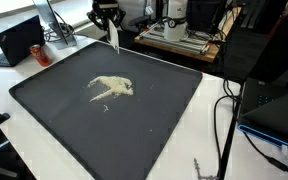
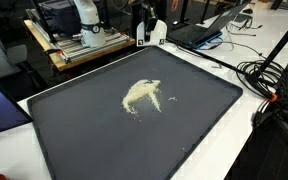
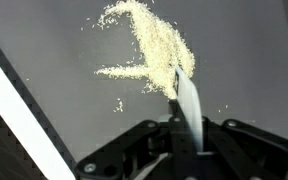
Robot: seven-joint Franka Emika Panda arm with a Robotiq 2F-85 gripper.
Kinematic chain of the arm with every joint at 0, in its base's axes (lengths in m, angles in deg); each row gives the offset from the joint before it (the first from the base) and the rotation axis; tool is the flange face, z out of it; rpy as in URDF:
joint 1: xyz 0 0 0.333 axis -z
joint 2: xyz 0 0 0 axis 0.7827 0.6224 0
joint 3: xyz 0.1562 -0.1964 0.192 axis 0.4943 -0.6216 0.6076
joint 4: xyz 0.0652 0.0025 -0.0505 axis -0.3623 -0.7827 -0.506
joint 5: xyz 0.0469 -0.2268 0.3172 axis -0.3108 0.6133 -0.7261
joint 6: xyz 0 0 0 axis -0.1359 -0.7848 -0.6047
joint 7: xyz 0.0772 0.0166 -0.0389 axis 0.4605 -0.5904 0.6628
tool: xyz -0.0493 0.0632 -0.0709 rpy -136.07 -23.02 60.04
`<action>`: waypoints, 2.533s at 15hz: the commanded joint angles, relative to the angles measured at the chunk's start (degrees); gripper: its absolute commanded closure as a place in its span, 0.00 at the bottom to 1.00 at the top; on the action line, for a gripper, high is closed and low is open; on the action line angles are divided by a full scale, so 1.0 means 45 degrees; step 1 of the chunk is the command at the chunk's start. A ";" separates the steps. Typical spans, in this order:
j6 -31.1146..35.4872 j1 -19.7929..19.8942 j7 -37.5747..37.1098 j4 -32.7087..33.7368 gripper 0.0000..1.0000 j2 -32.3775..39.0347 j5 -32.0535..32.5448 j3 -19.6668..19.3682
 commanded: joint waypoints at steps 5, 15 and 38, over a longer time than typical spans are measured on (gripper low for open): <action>-0.0157 0.0072 -0.0643 0.0004 0.99 -0.1785 0.0058 0.1338; -0.0407 -0.6367 -0.2170 -0.0613 0.99 -0.2722 0.1797 -0.3103; -0.1152 -2.0177 0.0172 -0.0297 0.99 -0.0759 0.3550 -1.4777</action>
